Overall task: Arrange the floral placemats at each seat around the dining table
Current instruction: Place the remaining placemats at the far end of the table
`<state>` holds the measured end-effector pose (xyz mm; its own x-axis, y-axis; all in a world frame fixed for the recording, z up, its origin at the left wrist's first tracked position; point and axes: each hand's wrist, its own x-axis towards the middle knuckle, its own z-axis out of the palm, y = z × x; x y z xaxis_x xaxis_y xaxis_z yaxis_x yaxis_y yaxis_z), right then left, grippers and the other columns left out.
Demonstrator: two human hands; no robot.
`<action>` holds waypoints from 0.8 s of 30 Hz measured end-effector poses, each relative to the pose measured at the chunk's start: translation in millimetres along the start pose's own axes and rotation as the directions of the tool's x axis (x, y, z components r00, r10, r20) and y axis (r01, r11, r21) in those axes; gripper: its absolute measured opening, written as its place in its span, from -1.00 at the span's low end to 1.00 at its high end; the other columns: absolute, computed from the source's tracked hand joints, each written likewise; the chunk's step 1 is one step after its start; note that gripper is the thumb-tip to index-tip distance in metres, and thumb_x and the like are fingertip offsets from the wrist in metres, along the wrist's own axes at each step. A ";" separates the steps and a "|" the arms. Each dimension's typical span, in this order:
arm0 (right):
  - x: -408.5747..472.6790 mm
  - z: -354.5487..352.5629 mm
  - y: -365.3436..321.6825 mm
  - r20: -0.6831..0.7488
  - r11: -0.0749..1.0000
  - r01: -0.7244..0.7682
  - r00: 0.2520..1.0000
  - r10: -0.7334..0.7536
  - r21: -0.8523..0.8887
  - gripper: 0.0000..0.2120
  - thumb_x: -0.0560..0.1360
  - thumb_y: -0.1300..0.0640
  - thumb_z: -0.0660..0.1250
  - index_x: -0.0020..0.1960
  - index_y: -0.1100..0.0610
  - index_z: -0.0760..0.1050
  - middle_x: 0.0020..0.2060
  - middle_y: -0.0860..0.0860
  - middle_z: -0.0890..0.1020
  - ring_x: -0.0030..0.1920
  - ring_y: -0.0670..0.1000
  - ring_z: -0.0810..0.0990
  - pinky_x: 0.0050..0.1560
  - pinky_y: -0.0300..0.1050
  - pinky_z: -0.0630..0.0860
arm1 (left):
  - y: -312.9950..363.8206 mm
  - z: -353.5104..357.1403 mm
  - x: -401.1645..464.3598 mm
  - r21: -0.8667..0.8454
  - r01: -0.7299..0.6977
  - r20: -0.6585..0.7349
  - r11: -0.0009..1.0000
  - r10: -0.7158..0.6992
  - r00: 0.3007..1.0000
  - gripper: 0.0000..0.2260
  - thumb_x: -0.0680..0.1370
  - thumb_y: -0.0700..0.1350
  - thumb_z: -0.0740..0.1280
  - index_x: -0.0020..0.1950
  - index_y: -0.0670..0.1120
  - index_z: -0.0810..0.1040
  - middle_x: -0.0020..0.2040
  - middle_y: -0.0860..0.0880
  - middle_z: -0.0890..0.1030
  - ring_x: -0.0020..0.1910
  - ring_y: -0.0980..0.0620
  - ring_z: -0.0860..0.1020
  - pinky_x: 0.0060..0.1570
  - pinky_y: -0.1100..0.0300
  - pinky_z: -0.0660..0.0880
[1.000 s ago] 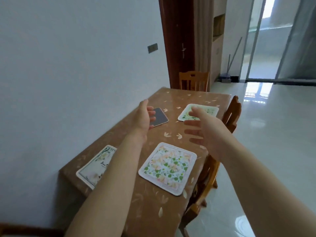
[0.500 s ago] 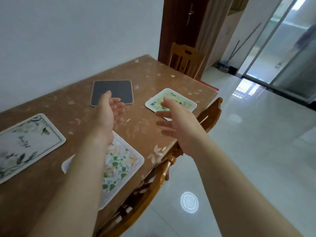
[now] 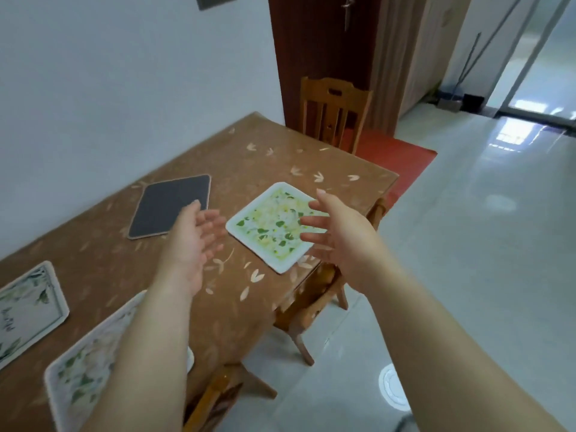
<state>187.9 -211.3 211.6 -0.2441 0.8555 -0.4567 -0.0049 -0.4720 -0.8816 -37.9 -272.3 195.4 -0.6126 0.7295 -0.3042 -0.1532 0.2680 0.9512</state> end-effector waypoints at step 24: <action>391.2 -336.7 -248.1 0.210 0.983 0.023 0.978 0.016 -0.182 -0.61 0.59 -0.28 0.28 0.20 -0.04 0.63 0.05 -0.01 0.77 -0.09 0.00 0.76 -0.09 -0.09 0.65 | 83.5 521.8 232.6 -0.129 0.151 -0.070 0.980 -0.161 0.984 -0.63 0.63 0.17 0.16 0.02 -0.06 0.63 0.01 -0.05 0.74 -0.07 -0.01 0.68 -0.11 0.06 0.50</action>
<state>420.1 312.2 211.5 -0.4421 0.7841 -0.4356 0.1659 -0.4057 -0.8988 211.4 248.1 176.7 -0.6330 0.6308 -0.4488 -0.3427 0.2915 0.8931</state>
